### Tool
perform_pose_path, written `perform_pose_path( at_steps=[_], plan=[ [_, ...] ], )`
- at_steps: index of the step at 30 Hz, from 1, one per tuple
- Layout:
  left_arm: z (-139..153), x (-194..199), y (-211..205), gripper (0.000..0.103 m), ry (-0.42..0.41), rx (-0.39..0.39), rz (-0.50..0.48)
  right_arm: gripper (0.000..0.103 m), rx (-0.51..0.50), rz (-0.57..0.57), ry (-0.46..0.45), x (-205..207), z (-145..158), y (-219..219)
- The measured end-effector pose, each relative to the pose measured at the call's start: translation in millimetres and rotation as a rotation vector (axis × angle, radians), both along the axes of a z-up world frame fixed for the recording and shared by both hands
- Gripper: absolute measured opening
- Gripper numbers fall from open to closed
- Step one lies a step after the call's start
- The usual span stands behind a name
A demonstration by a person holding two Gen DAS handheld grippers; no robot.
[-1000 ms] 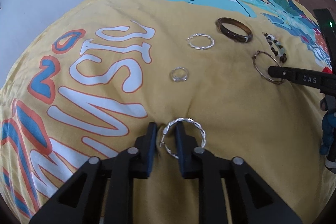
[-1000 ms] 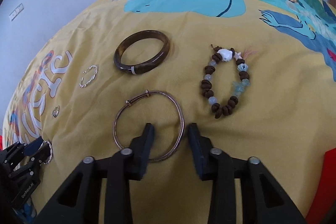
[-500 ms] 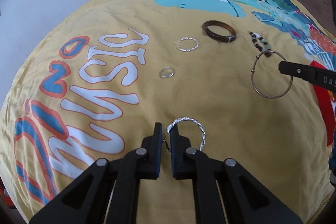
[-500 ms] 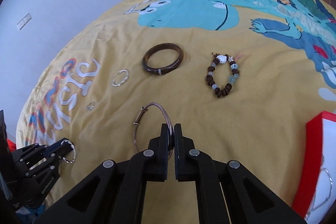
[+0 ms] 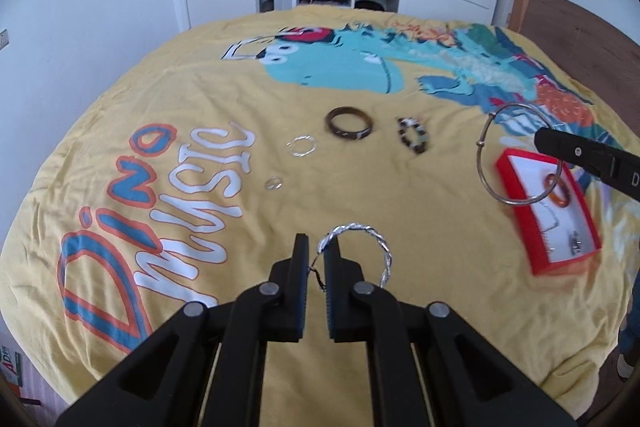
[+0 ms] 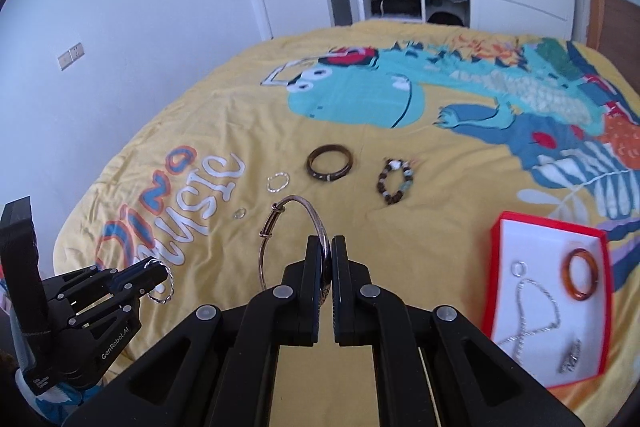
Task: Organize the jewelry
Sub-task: 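Carry hoop and gold bangle into the red box and open both tools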
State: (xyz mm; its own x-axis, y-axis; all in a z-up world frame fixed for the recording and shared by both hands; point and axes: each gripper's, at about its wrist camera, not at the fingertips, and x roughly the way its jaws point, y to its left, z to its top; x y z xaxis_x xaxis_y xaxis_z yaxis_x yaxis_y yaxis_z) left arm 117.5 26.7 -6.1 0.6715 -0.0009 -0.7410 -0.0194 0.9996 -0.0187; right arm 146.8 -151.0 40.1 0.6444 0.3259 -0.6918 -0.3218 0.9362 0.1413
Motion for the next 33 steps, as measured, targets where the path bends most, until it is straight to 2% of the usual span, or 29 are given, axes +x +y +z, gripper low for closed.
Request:
perform_pose_path(
  at_steps=[9,17,23,27,33],
  plan=[
    [55.9,-23.8,-61.6,0.007,-0.075,-0.026,-0.091,0.005,0.026,-0.124,-0.115,-50.3,61.0,-90.8],
    [85.3,-13.7,-134.7,0.007,-0.104,-0.023,-0.194,0.005,0.012,-0.196,-0.164,-63.6,80.4,-157.2],
    [75.3,6.5,-189.5,0.007,-0.077,0.004,-0.282,0.005,0.034,-0.262,-0.128,-53.7,56.7,-202.9],
    [53.7,28.3,-222.2,0.007,-0.035,0.023,-0.325,0.005,0.043,-0.298,-0.075,-37.9,27.6,-226.6],
    [5.2,66.4,-263.8,0.007,0.048,0.039,-0.367,0.005,0.047,-0.322,0.023,-0.7,-27.5,-251.9]
  ],
)
